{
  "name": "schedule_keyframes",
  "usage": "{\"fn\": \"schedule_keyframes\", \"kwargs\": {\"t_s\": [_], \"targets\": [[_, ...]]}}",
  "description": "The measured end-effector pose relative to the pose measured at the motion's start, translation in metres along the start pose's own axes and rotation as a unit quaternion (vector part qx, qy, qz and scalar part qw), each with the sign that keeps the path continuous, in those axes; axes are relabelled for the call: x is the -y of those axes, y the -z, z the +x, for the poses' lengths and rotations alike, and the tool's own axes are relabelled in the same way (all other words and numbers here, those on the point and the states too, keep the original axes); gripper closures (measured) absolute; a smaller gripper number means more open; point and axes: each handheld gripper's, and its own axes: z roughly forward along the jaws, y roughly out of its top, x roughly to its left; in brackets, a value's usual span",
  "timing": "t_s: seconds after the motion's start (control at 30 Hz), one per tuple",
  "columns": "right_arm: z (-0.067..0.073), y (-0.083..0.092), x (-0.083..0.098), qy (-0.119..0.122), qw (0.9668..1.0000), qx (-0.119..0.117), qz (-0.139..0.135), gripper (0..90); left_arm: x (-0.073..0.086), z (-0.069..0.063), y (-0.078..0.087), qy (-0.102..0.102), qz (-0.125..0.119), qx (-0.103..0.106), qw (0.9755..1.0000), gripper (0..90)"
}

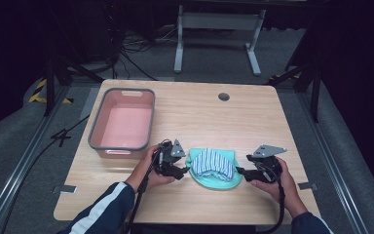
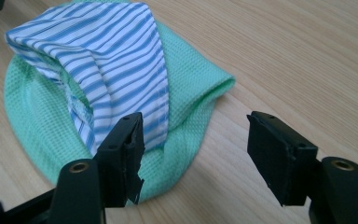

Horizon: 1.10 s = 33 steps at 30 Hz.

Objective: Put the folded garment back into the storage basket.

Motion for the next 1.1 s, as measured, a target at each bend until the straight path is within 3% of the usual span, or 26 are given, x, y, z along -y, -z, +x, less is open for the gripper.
{"fn": "schedule_keyframes", "kwargs": {"t_s": [0.17,0.37,0.47,0.6,0.67,0.83,0.93,1.03,1.1], "targets": [[0.001,-0.014,-0.008,-0.008,0.9999,-0.007,0.006,39.4,-0.012,0.005,-0.013,0.016,-0.001,-0.015,0.9998,32.2],[0.000,-0.027,-0.015,-0.025,0.9995,-0.004,0.017,42.0,-0.019,0.011,-0.027,0.027,-0.012,-0.014,0.9994,32.7],[0.000,-0.035,-0.014,-0.034,0.9991,-0.003,0.026,40.5,-0.017,0.010,-0.034,0.026,-0.002,0.002,0.9997,31.0],[-0.001,-0.042,-0.010,-0.044,0.9984,-0.003,0.036,37.5,-0.015,0.007,-0.042,0.031,0.004,0.006,0.9995,27.0],[0.000,-0.045,-0.009,-0.047,0.9981,-0.007,0.041,34.8,-0.013,0.007,-0.046,0.040,0.019,0.008,0.9990,23.9],[0.000,-0.047,-0.004,-0.037,0.9990,-0.009,0.023,33.1,-0.009,0.012,-0.049,0.062,0.011,0.013,0.9980,14.5],[0.001,-0.046,-0.004,-0.033,0.9991,-0.012,0.023,38.2,-0.006,0.011,-0.049,0.065,0.002,0.011,0.9978,14.1],[0.005,-0.044,-0.005,-0.029,0.9990,-0.021,0.026,50.6,-0.006,0.010,-0.048,0.063,-0.001,0.013,0.9979,15.4],[0.007,-0.044,-0.006,-0.029,0.9989,-0.025,0.027,57.1,-0.006,0.007,-0.047,0.054,-0.007,0.023,0.9983,24.0]]}}
